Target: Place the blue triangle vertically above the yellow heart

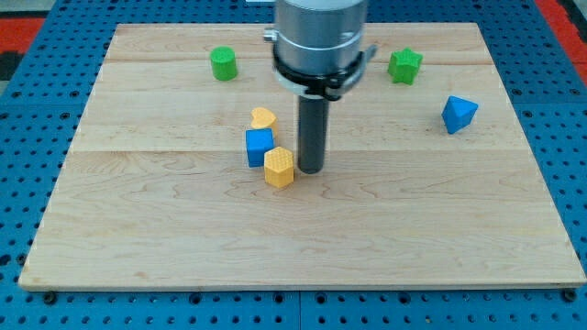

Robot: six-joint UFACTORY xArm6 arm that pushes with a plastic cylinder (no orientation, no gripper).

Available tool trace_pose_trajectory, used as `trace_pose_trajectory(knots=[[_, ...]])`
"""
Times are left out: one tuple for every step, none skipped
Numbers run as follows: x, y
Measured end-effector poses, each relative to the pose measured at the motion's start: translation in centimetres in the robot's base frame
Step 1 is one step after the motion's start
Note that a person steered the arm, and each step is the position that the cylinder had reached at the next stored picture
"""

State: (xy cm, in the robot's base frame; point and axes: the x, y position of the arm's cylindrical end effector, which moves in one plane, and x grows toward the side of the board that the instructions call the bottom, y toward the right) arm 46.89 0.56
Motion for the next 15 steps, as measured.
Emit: trace_pose_trajectory(knots=[[1.0,-0.4],[1.0,-1.6],[1.1,-2.6],[-0.4,4.8],[-1.0,16.7],[-2.3,28.3],[-6.3,32.4],[-8.3,27.4],[-6.6,22.7],[-6.1,17.4],[-7.4,15.7],[-7.4,20.4],[-8.7,21.7],[-10.2,21.5],[-10.4,17.9]])
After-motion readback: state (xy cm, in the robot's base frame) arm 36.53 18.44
